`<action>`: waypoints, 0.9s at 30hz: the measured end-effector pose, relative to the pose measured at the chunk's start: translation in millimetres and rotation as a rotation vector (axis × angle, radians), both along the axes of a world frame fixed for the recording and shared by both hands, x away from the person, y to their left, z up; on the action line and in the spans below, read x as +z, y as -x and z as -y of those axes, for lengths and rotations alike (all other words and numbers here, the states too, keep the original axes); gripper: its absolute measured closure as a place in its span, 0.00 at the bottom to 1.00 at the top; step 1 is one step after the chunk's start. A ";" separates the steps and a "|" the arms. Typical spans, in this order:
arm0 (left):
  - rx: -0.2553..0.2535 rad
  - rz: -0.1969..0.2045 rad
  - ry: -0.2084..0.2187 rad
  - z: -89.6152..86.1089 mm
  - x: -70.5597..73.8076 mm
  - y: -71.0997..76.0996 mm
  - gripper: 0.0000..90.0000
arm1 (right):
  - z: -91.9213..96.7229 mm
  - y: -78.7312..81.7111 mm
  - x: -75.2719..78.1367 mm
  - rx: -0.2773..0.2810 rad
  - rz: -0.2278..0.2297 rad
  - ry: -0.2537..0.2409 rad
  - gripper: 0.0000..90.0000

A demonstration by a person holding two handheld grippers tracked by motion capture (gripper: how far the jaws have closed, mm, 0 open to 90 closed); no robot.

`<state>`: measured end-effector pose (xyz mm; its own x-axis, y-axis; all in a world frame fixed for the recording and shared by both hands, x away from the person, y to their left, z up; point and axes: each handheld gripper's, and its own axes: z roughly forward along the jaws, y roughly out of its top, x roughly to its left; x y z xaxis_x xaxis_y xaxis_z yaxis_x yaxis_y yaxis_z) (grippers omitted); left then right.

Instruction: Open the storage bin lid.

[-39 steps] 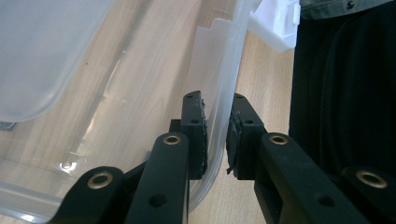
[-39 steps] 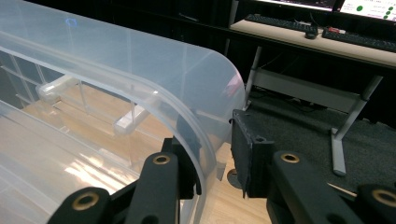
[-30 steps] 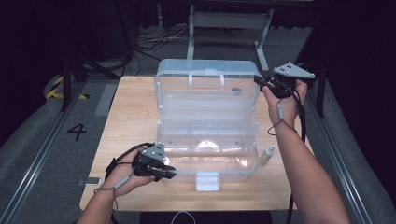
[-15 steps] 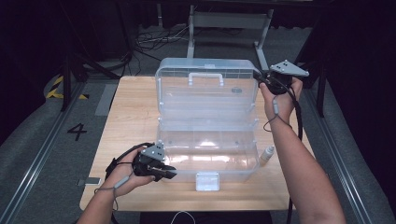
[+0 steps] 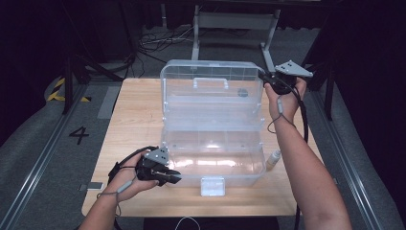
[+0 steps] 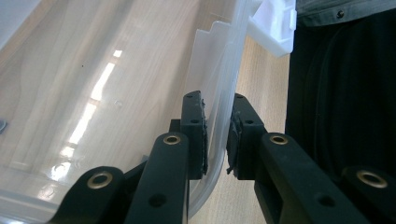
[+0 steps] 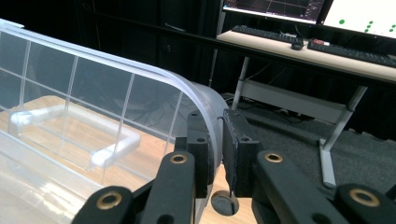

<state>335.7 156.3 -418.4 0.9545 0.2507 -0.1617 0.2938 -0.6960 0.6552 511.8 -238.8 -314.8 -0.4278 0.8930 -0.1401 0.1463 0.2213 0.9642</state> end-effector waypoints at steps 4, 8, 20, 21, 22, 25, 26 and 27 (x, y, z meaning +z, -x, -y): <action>0.001 -0.006 0.003 -0.5 -0.2 -0.4 0.88 | 0.8 -6.0 -5.0 0.011 0.022 -0.002 0.92; -0.002 -0.005 0.005 -0.5 -0.4 -0.9 0.88 | 1.0 -10.0 -7.5 0.015 0.030 -0.002 0.92; 0.000 -0.017 0.011 -1.2 -1.0 -1.4 0.88 | 0.8 -23.2 -17.9 0.017 0.024 -0.004 0.93; 0.000 -0.021 0.013 -1.2 -1.0 -1.6 0.88 | 0.8 -23.2 -17.9 0.017 0.024 -0.004 0.93; 0.000 -0.022 0.013 -1.2 -1.1 -1.7 0.88 | 1.4 -24.7 -19.6 0.018 0.022 -0.009 0.93; 0.000 -0.022 0.016 -1.2 -1.3 -1.8 0.88 | 2.1 -29.0 -22.4 0.024 0.016 -0.013 0.93; 0.000 -0.022 0.017 -1.2 -1.4 -1.8 0.88 | 2.0 -29.8 -22.9 0.026 0.016 -0.012 0.93; 0.000 -0.023 0.017 -1.3 -1.4 -1.9 0.88 | 2.0 -30.8 -23.4 0.028 0.017 -0.011 0.93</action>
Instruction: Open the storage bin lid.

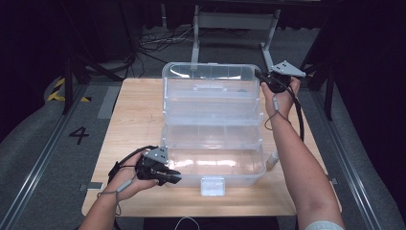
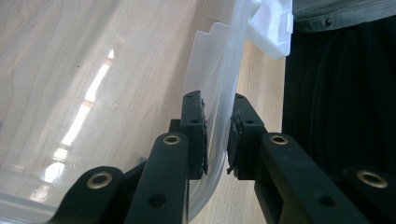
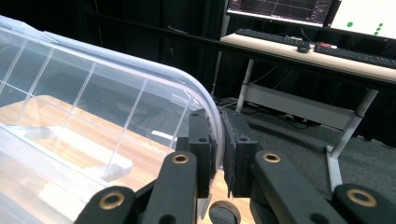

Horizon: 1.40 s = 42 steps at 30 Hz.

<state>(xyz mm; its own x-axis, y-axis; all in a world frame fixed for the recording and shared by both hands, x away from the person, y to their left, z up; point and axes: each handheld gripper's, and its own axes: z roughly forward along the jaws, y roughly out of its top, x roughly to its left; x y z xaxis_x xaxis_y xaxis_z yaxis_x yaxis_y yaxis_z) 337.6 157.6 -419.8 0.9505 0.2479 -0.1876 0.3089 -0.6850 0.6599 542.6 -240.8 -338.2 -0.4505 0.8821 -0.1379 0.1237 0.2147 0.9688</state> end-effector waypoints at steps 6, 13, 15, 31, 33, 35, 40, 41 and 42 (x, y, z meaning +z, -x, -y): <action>0.004 -0.011 0.010 -0.2 -0.8 -0.2 0.87 | 1.4 -5.4 -3.9 0.011 -0.009 -0.007 0.92; 0.000 -0.014 0.023 -0.7 -2.1 -1.3 0.87 | 4.3 -9.5 -7.8 0.037 0.003 -0.016 0.92; 0.000 -0.017 0.026 -0.7 -2.3 -1.3 0.87 | 5.0 -11.2 -9.4 0.044 0.003 -0.020 0.92; 0.006 -0.012 0.033 -1.4 -3.0 -0.4 0.87 | 6.9 -26.3 -20.2 0.062 -0.034 -0.054 0.92; 0.005 -0.012 0.035 -1.3 -3.1 -0.6 0.87 | 7.6 -27.9 -21.7 0.063 -0.040 -0.056 0.92; 0.005 -0.015 0.038 -1.2 -3.3 -0.9 0.87 | 8.6 -29.4 -23.6 0.066 -0.048 -0.066 0.92; 0.003 -0.017 0.039 -1.1 -3.4 -1.1 0.87 | 8.1 -31.7 -24.5 0.066 -0.055 -0.056 0.91; 0.002 -0.016 0.039 -1.1 -3.4 -1.1 0.87 | 8.0 -32.6 -25.0 0.067 -0.058 -0.054 0.91; 0.003 -0.016 0.039 -1.1 -3.4 -1.1 0.87 | 8.0 -33.2 -25.6 0.065 -0.060 -0.052 0.91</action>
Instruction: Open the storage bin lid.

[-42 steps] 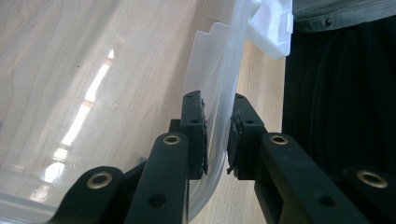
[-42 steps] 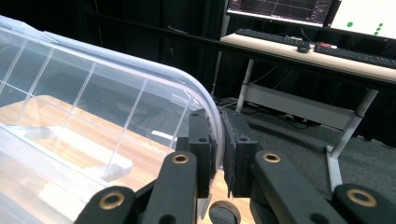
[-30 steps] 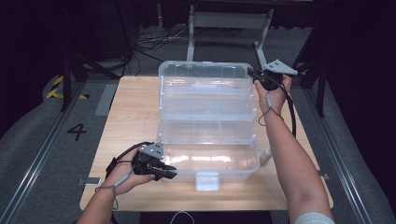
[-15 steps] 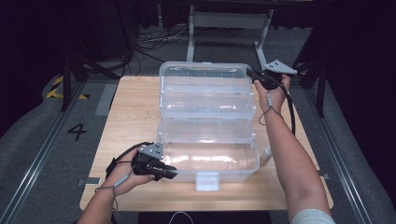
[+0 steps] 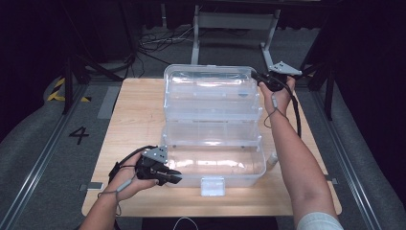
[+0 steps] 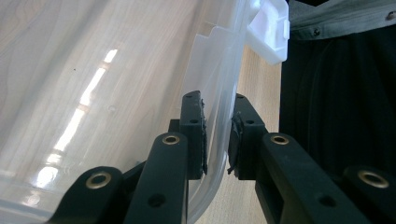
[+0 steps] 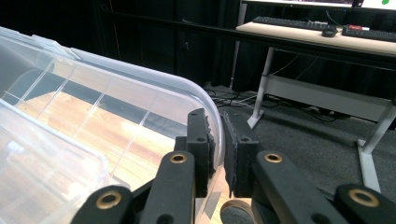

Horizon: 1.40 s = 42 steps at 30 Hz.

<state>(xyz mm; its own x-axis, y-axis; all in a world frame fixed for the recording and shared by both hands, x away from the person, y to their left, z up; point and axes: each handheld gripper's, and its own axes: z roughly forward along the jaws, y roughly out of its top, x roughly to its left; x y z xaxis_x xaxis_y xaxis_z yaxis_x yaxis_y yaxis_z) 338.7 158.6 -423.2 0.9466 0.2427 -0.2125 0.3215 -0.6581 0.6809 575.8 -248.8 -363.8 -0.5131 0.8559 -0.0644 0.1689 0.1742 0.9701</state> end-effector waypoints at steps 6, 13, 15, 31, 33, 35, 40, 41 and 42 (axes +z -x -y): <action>-0.003 -0.001 0.001 -0.1 -0.1 -0.4 0.87 | -0.2 -4.7 -5.3 -0.005 -0.016 -0.004 0.91; -0.006 -0.003 0.006 -0.2 -0.5 -0.7 0.87 | -0.8 -9.0 -9.8 -0.011 -0.033 -0.001 0.92; -0.006 -0.002 0.005 -0.3 -0.4 -0.9 0.87 | -0.8 -11.7 -12.7 -0.013 -0.042 0.009 0.92; -0.007 0.000 0.004 -0.3 -0.5 -0.8 0.87 | -1.4 -20.1 -22.3 -0.015 -0.086 0.024 0.92; -0.008 0.000 0.005 -0.3 -0.5 -0.8 0.87 | -1.4 -20.8 -23.0 -0.015 -0.089 0.026 0.92; -0.008 0.000 0.005 -0.3 -0.5 -0.8 0.87 | -1.4 -21.9 -24.3 -0.015 -0.096 0.028 0.92; -0.007 -0.002 0.005 -0.3 -0.5 -0.9 0.87 | -1.1 -24.6 -27.8 -0.016 -0.114 0.016 0.92; -0.007 -0.001 0.004 -0.3 -0.5 -0.9 0.87 | -1.5 -24.9 -28.5 -0.015 -0.118 0.011 0.92; -0.007 -0.001 0.004 -0.3 -0.5 -0.9 0.87 | -1.5 -24.9 -28.5 -0.015 -0.118 0.011 0.92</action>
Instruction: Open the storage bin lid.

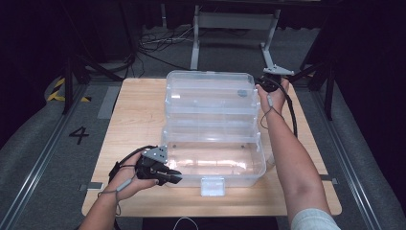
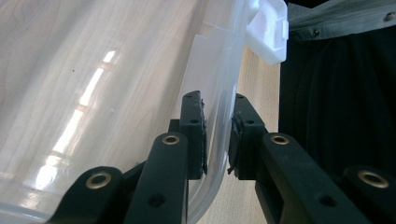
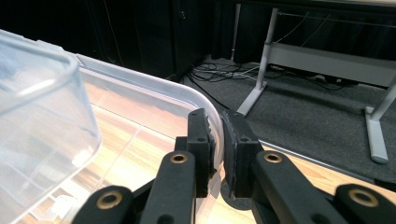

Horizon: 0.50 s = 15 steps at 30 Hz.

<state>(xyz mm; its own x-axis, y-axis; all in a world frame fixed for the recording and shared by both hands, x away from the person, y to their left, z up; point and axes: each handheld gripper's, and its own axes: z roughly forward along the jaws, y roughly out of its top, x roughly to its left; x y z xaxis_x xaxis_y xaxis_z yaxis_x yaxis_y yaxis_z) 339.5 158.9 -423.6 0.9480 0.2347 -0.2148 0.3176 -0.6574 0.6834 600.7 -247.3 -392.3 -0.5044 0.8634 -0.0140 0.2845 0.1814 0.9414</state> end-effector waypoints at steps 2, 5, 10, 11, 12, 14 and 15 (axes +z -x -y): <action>0.001 0.002 0.000 0.0 0.0 0.1 0.87 | -0.2 -0.5 -1.1 -0.002 -0.003 0.004 0.92; 0.001 0.002 -0.001 0.1 0.0 0.1 0.87 | -0.3 -1.0 -1.9 -0.005 -0.008 0.009 0.92; 0.000 0.002 0.000 0.0 0.0 0.1 0.87 | -1.4 -2.2 -3.6 -0.007 -0.018 0.016 0.92; 0.000 0.002 0.000 0.0 0.0 0.0 0.87 | -1.5 -2.5 -4.0 -0.010 -0.020 0.020 0.92; -0.001 0.002 0.000 0.0 0.0 0.0 0.87 | -1.5 -2.8 -4.4 -0.009 -0.022 0.019 0.92; -0.001 0.002 0.000 0.0 0.0 0.0 0.87 | -1.4 -3.2 -5.0 -0.009 -0.026 0.022 0.92; 0.000 0.001 0.000 0.0 0.0 0.0 0.87 | -1.6 -3.6 -5.4 -0.010 -0.028 0.025 0.92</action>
